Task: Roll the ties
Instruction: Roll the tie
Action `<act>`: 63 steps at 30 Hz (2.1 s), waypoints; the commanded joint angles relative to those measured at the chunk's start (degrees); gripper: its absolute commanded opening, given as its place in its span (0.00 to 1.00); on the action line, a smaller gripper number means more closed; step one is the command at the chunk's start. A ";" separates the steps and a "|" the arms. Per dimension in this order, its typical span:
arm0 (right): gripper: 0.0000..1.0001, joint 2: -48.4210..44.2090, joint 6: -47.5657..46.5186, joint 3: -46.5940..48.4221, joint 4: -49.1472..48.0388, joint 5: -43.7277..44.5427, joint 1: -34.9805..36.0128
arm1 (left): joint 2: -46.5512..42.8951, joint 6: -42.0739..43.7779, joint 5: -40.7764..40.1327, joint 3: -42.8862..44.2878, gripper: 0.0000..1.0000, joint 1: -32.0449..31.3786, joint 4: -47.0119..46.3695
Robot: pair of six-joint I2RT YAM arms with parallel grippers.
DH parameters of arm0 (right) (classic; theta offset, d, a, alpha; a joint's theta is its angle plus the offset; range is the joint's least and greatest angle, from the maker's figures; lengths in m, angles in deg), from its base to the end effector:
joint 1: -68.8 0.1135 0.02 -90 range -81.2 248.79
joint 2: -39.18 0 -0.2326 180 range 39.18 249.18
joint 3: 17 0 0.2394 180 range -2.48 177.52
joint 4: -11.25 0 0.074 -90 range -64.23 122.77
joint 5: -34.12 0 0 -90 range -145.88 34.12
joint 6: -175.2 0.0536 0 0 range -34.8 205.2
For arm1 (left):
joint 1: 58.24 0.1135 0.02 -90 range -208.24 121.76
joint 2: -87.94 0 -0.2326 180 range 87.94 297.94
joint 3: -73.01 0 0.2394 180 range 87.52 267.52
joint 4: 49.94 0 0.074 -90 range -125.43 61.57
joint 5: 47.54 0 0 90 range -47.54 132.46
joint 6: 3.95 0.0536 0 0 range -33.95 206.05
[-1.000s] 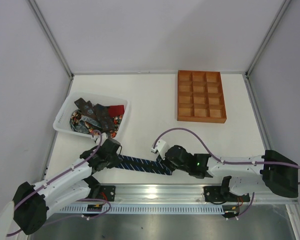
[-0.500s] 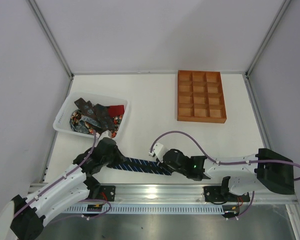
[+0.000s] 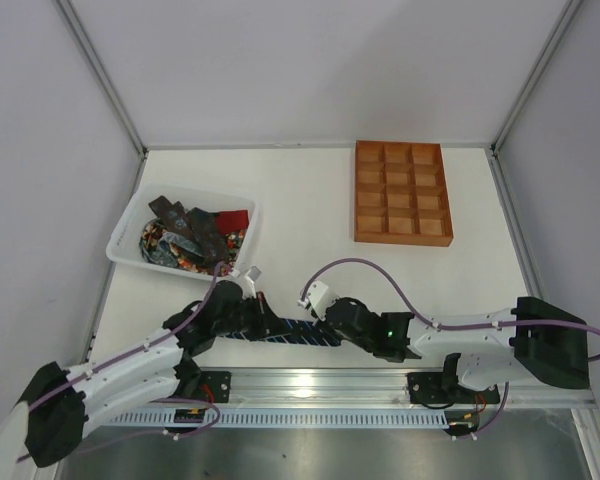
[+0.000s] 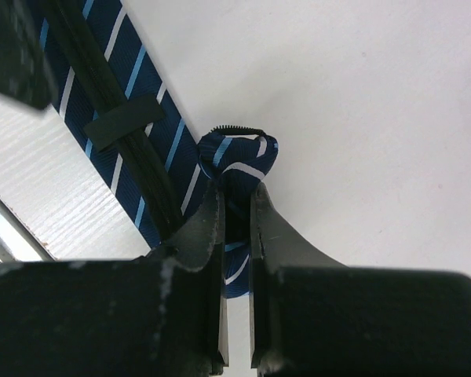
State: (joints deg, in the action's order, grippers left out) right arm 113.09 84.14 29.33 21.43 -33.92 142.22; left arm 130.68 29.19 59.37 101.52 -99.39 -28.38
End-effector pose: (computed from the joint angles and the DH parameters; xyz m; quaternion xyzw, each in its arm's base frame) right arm 0.0950 0.2488 0.1504 -0.4666 0.7525 0.1171 0.4498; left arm 0.1274 -0.1321 0.1392 -0.0540 0.8814 -0.4260 0.1968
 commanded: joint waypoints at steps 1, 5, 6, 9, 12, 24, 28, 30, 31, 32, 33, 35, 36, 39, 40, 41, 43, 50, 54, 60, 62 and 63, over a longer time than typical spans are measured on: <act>0.00 -2.10 0.80 -0.43 -4.36 2.74 0.40 | 4.71 -5.36 4.63 -0.64 0.00 -5.07 -16.24; 0.00 -2.98 2.46 -1.23 -5.68 3.01 0.40 | 11.56 -9.23 3.66 -0.29 0.00 -10.53 -24.79; 0.00 -2.98 2.73 -1.31 -5.77 3.01 0.40 | 14.53 -9.93 3.14 -0.11 0.00 -11.06 -25.85; 0.00 -2.98 3.25 -1.58 -5.94 2.74 0.49 | 20.60 -11.51 3.57 -0.02 0.00 -12.11 -32.70; 0.00 -3.24 3.61 -1.84 -5.94 2.65 0.58 | 26.68 -11.78 4.10 1.47 0.00 -12.73 -36.40; 0.00 -4.74 3.61 -2.90 -5.77 1.95 1.10 | 32.14 -10.47 0.15 3.22 0.00 -12.91 -35.81; 0.00 -5.09 4.31 -2.90 -6.03 2.04 1.01 | 32.23 -10.64 -1.26 3.58 0.00 -12.91 -34.65; 0.00 -4.92 5.01 -2.90 -6.38 1.69 1.02 | 32.32 -11.34 -2.22 2.96 0.00 -12.91 -34.39; 0.00 -4.83 5.36 -2.90 -6.65 1.95 1.10 | 32.49 -11.52 -2.32 2.62 0.00 -12.91 -34.21; 0.00 -4.57 5.80 -2.90 -6.73 2.04 1.02 | 32.67 -11.95 -2.49 2.35 0.00 -12.91 -34.47; 0.00 -4.48 5.98 -2.90 -6.91 2.04 1.01 | 32.67 -12.22 -2.49 2.00 0.00 -12.91 -35.08; 0.00 -4.30 6.51 -3.16 -7.26 2.21 1.01 | 32.41 -13.18 -2.67 1.04 0.01 -12.91 -36.05; 0.00 -4.21 6.86 -3.25 -7.44 2.30 1.10 | 32.32 -13.19 -2.84 0.94 0.00 -12.91 -35.79; 0.00 -4.56 7.21 -3.60 -7.88 2.83 1.01 | 33.02 -13.10 -2.93 1.29 0.00 -12.99 -35.61; 0.00 -4.56 7.56 -3.51 -7.97 3.18 1.01 | 33.72 -13.36 -2.58 1.12 0.00 -13.08 -36.57; 0.00 -4.65 7.56 -3.51 -8.05 3.27 1.01 | 34.07 -14.15 -2.49 0.60 0.00 -13.17 -37.28; 0.00 -4.65 7.30 -3.51 -8.05 3.44 1.02 | 34.77 -14.50 -2.49 0.24 0.00 -13.43 -38.69; 0.00 -4.39 6.69 -3.42 -7.97 2.83 1.01 | 37.76 -15.21 -2.23 -0.99 0.00 -13.61 -41.59; 0.00 -4.30 5.98 -3.25 -7.79 0.81 1.01 | 40.49 -15.30 -2.14 -1.08 0.00 -13.61 -44.04; 0.02 -3.77 5.37 -2.72 -7.00 -4.37 1.10 | 41.29 -14.77 -3.45 -0.38 0.00 -13.61 -44.67; 0.03 -3.25 5.63 -2.46 -6.12 -6.39 1.01 | 40.93 -14.24 -3.63 0.06 0.00 -13.61 -43.35; 0.04 -2.46 5.98 -2.46 -5.86 -7.01 1.01 | 40.84 -14.07 -3.72 0.06 0.00 -13.52 -43.09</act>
State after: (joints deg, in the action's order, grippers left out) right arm 109.61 90.13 25.81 16.51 -37.70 142.90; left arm 172.12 14.29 57.34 100.78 -112.50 -70.17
